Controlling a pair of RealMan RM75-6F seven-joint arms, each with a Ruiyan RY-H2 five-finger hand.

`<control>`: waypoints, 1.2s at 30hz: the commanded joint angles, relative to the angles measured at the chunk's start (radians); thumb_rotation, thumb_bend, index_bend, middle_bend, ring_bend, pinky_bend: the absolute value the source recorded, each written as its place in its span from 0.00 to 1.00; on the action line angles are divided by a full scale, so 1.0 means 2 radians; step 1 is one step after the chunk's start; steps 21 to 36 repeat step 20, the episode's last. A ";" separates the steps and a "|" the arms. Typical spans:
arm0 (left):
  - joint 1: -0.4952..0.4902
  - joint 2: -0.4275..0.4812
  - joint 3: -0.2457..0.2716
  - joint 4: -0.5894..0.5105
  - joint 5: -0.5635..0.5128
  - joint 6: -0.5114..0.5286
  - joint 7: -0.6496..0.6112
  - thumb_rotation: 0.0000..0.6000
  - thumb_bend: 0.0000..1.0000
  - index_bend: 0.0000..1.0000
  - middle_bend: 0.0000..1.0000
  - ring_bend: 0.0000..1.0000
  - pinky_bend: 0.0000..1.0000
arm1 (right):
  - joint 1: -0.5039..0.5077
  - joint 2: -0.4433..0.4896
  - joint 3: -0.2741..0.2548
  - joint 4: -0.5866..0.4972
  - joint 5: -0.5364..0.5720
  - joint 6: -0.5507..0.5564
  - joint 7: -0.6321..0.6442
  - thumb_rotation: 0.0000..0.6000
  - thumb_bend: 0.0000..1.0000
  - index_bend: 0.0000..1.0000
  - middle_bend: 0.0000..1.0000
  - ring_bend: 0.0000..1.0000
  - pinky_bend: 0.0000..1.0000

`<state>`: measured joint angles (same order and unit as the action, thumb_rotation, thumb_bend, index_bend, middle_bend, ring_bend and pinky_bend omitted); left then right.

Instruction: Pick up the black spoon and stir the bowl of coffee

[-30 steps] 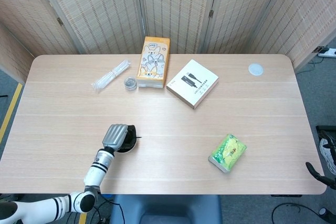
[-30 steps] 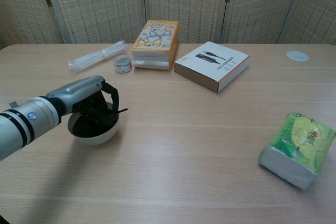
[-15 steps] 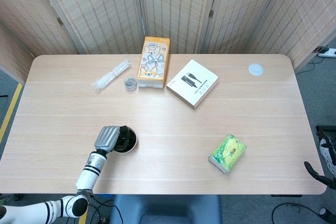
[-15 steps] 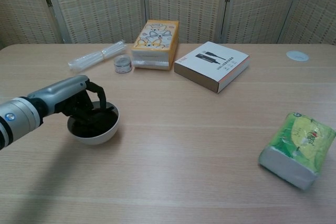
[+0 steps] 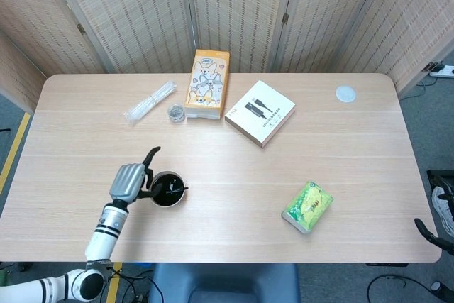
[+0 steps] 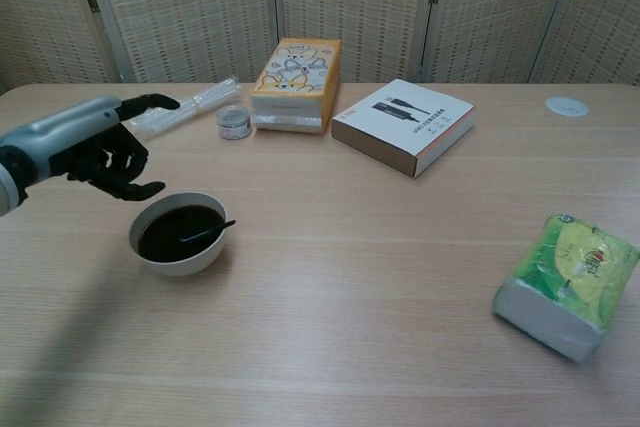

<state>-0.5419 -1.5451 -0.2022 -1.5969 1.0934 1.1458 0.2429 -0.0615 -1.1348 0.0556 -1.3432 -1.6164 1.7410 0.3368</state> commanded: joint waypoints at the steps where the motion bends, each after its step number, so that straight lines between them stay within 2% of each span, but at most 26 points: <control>1: 0.023 0.030 0.001 -0.015 0.012 0.032 -0.005 1.00 0.36 0.15 0.64 0.59 0.72 | 0.003 0.007 -0.002 -0.008 0.004 -0.012 -0.001 1.00 0.17 0.09 0.23 0.38 0.24; 4: 0.041 0.050 0.006 -0.018 0.019 0.057 -0.005 1.00 0.36 0.17 0.55 0.49 0.59 | 0.006 0.009 -0.002 -0.011 0.004 -0.018 -0.006 1.00 0.23 0.09 0.23 0.31 0.24; 7: 0.066 0.067 0.013 -0.019 0.034 0.096 -0.007 1.00 0.36 0.19 0.52 0.46 0.50 | 0.011 0.008 -0.002 -0.010 0.004 -0.025 -0.007 1.00 0.26 0.09 0.23 0.25 0.24; 14: 0.118 0.095 0.033 -0.020 0.063 0.170 0.000 1.00 0.36 0.23 0.44 0.36 0.36 | 0.022 0.014 -0.007 -0.017 0.004 -0.053 -0.012 1.00 0.26 0.09 0.20 0.24 0.24; 20: 0.156 0.116 0.052 -0.042 0.088 0.212 0.004 1.00 0.36 0.25 0.42 0.35 0.33 | 0.029 0.012 -0.008 -0.022 0.001 -0.060 -0.017 1.00 0.26 0.09 0.20 0.24 0.24; 36: 0.156 0.116 0.052 -0.042 0.088 0.212 0.004 1.00 0.36 0.25 0.42 0.35 0.33 | 0.029 0.012 -0.008 -0.022 0.001 -0.060 -0.017 1.00 0.26 0.09 0.20 0.24 0.24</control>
